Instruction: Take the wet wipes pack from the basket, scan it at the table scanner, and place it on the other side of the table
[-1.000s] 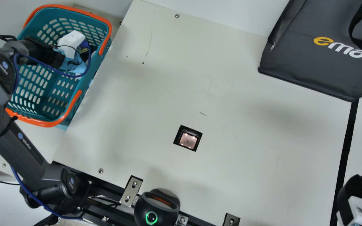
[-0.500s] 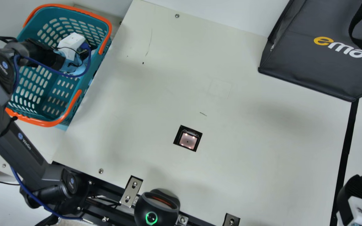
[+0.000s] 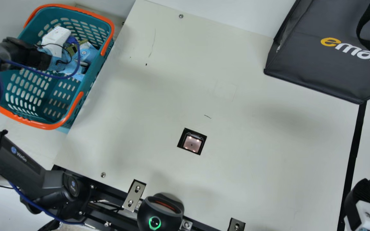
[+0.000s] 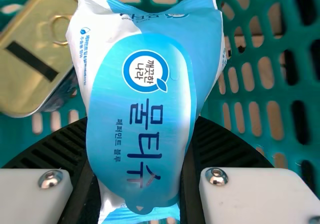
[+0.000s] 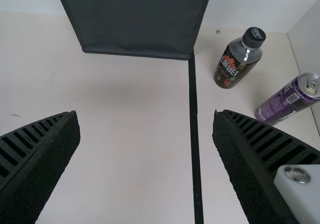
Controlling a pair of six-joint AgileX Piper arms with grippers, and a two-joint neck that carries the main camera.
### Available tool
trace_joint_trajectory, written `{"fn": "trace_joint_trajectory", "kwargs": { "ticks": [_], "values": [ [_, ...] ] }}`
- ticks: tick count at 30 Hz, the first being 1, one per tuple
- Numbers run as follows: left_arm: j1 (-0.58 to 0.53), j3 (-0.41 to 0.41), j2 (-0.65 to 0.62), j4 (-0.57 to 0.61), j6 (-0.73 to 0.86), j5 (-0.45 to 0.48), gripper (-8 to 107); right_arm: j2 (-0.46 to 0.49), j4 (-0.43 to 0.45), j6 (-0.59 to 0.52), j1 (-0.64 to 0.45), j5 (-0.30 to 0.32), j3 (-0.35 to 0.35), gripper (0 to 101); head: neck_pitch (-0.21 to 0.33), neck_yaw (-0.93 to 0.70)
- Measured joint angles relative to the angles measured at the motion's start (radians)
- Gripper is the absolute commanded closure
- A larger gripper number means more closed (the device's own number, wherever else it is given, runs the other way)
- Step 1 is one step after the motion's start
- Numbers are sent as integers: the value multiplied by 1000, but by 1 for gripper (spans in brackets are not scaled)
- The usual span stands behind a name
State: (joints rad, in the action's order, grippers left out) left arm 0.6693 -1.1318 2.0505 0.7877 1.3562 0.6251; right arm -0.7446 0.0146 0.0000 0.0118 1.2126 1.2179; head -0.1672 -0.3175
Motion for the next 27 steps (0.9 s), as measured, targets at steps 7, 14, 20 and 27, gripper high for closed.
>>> {"fn": "trace_joint_trajectory", "kwargs": {
  "ticks": [7,14,20,27],
  "values": [
    [31,42,-126,-16,-68,2,107,0,0,0,0,0,0,6,2,0],
    [43,74,-259,-58,-173,-21,107,0,0,0,0,0,0,6,0,0],
    [32,95,-377,-128,-294,-46,107,0,0,0,0,0,0,6,0,0],
    [-2,104,-497,-268,-501,-78,107,0,0,0,0,0,0,6,2,0]
  ]
}}
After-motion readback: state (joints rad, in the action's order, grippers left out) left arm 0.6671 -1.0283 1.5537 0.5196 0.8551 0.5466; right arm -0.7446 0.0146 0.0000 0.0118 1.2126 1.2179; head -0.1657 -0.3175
